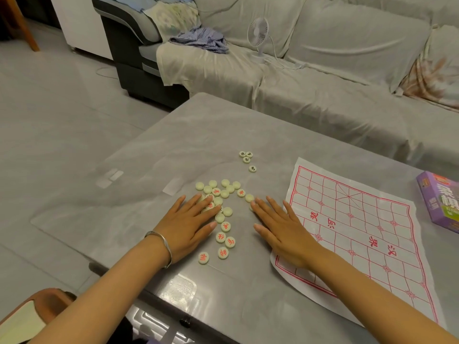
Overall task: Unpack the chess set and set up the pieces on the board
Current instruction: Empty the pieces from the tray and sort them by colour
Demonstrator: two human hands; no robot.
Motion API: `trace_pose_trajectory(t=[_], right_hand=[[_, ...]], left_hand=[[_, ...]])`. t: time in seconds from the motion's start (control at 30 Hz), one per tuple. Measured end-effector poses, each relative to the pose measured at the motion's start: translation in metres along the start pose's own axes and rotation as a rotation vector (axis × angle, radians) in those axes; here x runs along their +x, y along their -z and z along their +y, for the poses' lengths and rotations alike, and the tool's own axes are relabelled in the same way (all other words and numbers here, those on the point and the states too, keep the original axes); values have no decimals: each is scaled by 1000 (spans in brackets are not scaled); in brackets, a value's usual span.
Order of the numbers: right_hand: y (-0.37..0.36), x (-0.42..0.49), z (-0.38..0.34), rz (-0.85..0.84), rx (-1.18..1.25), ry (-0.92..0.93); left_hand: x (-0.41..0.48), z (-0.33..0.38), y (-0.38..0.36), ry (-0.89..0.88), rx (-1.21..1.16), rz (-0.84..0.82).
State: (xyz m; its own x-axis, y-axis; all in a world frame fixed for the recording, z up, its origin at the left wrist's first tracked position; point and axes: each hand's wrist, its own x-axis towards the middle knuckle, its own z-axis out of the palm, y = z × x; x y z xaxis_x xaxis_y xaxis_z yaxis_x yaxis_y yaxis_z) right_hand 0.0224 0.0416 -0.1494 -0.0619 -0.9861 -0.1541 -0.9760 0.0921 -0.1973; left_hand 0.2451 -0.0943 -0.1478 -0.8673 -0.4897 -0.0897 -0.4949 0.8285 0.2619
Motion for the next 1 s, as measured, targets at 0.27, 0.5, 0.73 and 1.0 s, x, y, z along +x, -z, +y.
trace_pose_trajectory(t=[0.27,0.5,0.73,1.0], right_hand=[[12,69,17,21,139,-204],[17,98,9,84,157,-176],[6,50,-39,138,120,213],[10,30,-14,119,18,32]], left_hand=[[4,-1,1,-3,-25,5],[5,-6,7,30,-92,75],[7,-8,5,61,-49,83],[8,-3,3,48,10,45]])
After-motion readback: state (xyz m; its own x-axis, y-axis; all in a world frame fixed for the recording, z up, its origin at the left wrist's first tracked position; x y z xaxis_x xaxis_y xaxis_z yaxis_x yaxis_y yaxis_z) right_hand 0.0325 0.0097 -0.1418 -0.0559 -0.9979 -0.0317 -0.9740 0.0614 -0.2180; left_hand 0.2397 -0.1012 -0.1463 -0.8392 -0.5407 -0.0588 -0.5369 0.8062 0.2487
